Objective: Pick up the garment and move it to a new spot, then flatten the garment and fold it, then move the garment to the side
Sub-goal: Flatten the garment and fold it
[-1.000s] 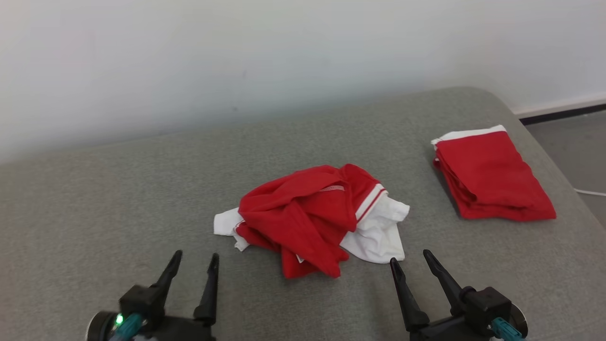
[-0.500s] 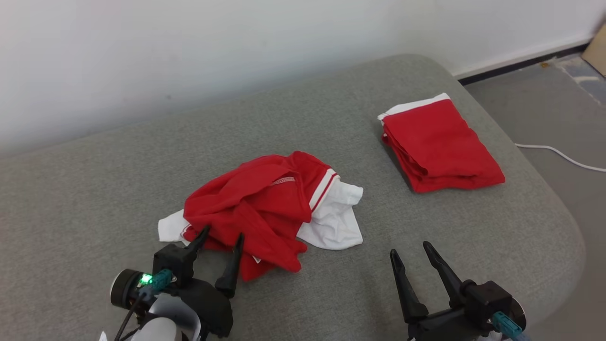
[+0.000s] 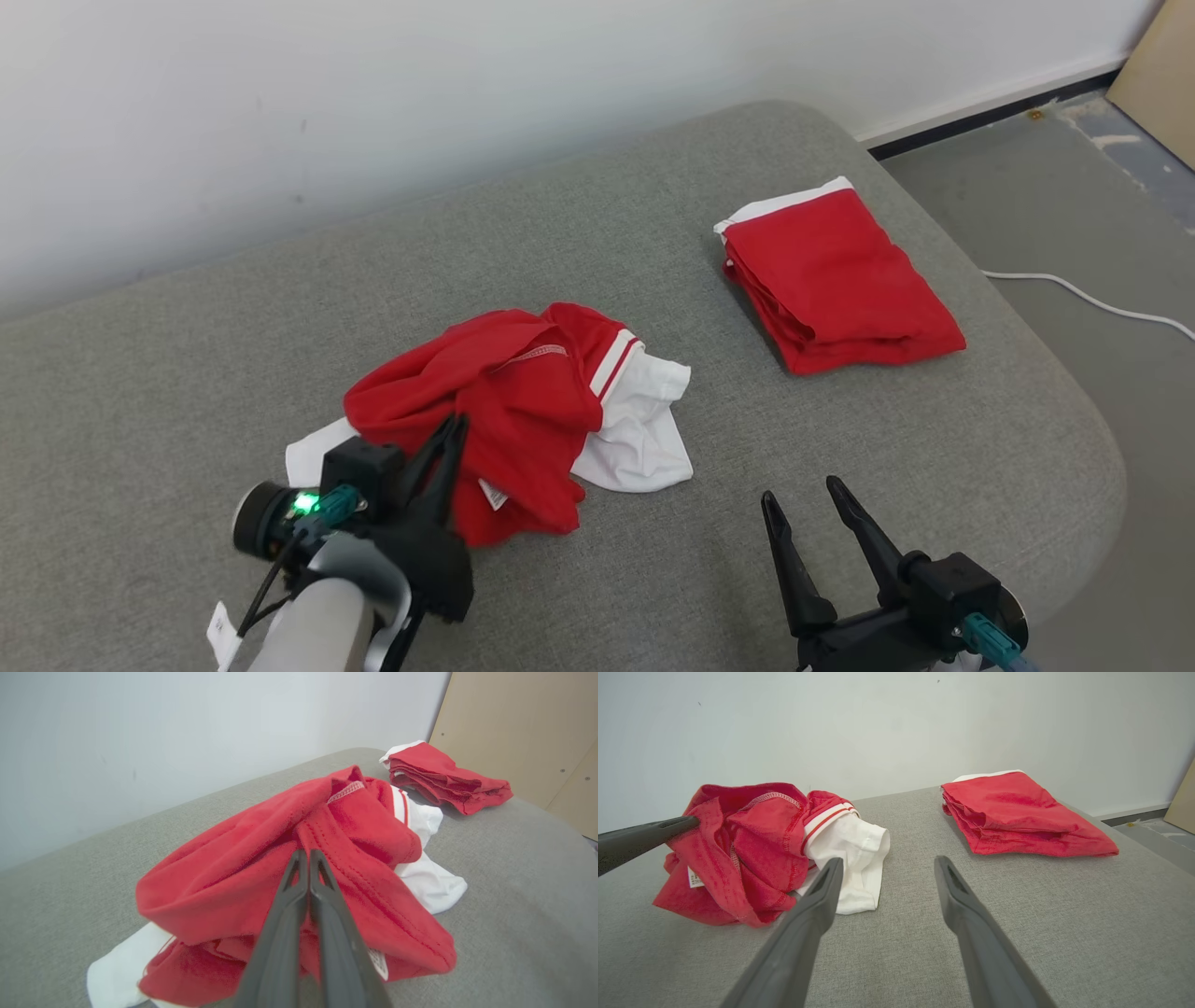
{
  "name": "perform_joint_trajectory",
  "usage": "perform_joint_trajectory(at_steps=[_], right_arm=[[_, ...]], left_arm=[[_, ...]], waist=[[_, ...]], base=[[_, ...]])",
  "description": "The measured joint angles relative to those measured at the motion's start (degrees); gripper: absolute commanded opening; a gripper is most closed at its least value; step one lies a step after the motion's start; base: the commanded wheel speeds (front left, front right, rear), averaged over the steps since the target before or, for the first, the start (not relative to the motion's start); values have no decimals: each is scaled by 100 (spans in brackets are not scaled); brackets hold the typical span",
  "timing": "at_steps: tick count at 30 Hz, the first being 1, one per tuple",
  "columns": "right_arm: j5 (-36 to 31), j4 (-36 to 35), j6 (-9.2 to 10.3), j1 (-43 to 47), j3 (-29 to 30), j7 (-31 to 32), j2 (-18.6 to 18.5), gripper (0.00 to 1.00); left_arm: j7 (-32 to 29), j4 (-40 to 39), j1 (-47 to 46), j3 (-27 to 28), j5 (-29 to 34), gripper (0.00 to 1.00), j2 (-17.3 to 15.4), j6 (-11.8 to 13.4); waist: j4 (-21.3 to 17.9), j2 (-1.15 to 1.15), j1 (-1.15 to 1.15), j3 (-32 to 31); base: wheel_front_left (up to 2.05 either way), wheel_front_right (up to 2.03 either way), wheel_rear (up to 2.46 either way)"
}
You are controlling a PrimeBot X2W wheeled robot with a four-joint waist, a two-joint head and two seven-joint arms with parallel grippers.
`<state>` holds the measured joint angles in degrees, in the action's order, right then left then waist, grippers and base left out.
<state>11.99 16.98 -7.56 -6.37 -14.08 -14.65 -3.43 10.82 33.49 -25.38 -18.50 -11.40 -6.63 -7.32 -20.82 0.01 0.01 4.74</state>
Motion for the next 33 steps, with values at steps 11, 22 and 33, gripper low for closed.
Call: perform_joint_trajectory(at_steps=[11,22,33], right_arm=[[1,35,0,36,-69,-2,-14,100],[16,74,0,38,-58,-7,-11,100],[70,97,0,25,-113,-9,13,100]], left_arm=[[309,-794,-967,-853,-1490,0,355,-10],[416,-1733,-2077,-659,-3479,0,383,191],[431,-669,-549,730,-2153,100,-155,840]], waist=[[165,0,-1,-197],[390,0,-1,-230],[733,0,-1,-168]], base=[[0,0,0],[0,0,0],[0,0,0]])
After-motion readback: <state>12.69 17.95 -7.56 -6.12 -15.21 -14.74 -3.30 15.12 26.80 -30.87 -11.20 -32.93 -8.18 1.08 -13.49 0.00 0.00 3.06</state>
